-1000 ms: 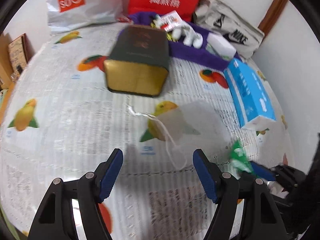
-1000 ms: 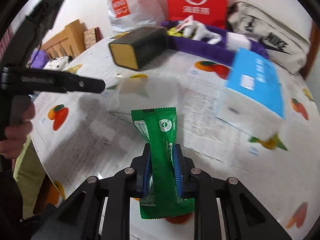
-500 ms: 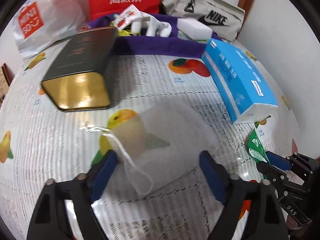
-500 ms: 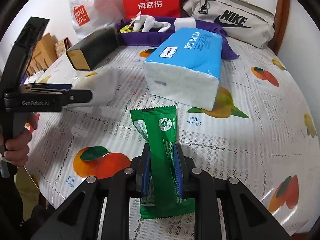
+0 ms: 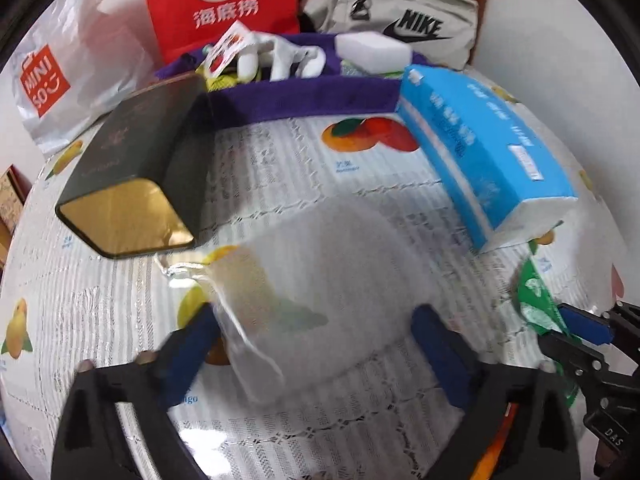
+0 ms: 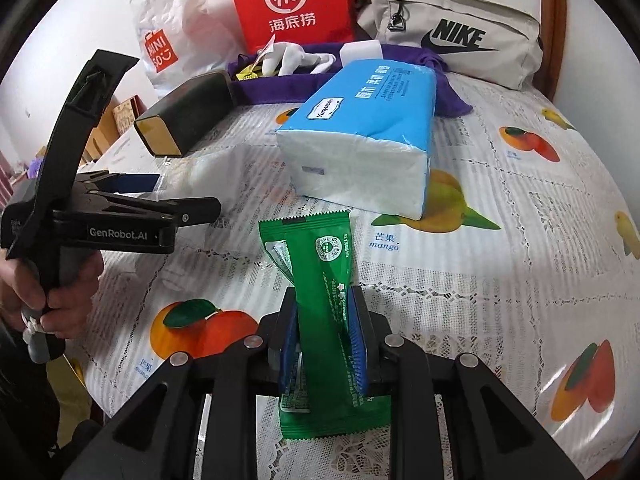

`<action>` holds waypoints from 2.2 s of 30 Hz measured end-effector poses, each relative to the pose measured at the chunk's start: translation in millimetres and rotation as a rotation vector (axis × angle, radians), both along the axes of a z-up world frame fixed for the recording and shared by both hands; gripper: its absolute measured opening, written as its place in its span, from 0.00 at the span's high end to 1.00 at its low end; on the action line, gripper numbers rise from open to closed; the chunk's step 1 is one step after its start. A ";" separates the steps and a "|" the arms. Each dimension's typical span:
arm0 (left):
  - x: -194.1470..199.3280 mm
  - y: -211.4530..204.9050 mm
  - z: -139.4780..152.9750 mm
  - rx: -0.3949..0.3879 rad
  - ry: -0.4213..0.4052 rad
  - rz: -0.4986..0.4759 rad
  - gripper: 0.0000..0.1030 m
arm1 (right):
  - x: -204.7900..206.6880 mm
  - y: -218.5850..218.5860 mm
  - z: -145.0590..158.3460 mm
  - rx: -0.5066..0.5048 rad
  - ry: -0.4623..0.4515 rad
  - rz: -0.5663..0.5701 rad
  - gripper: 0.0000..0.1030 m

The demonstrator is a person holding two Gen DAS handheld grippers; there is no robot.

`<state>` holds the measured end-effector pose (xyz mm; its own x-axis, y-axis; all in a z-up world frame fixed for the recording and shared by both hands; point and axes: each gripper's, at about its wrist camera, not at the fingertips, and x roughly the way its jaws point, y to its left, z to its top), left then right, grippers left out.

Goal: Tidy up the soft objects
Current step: 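Close the left tool on the white mesh bag while the right tool holds the sachet, then carry the mesh bag and green sachet over the purple towel with both tools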

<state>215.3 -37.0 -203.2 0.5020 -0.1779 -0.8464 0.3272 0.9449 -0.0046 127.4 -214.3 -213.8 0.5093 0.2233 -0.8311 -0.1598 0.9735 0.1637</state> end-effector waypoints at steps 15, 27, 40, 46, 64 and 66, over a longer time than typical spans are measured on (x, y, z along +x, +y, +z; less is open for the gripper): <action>-13.2 32.1 8.0 -0.110 0.036 0.032 0.95 | -3.3 6.1 1.7 -0.046 -0.013 -0.012 0.77; -35.9 85.9 11.0 -0.137 0.044 0.176 0.95 | -4.9 9.7 3.1 -0.063 -0.009 -0.026 0.76; -48.2 97.5 31.0 -0.147 -0.016 0.189 0.95 | -6.1 13.0 9.5 -0.074 0.006 -0.004 0.77; -52.3 99.9 43.2 -0.154 -0.042 0.200 0.95 | -5.9 14.0 18.5 -0.076 -0.001 -0.002 0.77; -56.0 92.8 104.8 -0.146 -0.154 0.192 0.95 | -4.6 16.2 68.0 -0.057 -0.073 0.052 0.77; -53.0 92.8 111.7 -0.147 -0.164 0.195 0.95 | -2.2 16.1 75.0 -0.052 -0.084 0.053 0.77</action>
<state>162.3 55.8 -91.5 0.6670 -0.1790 -0.7232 0.1469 0.9833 -0.1079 125.2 -198.2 -138.8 0.5659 0.2096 -0.7974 -0.2222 0.9701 0.0973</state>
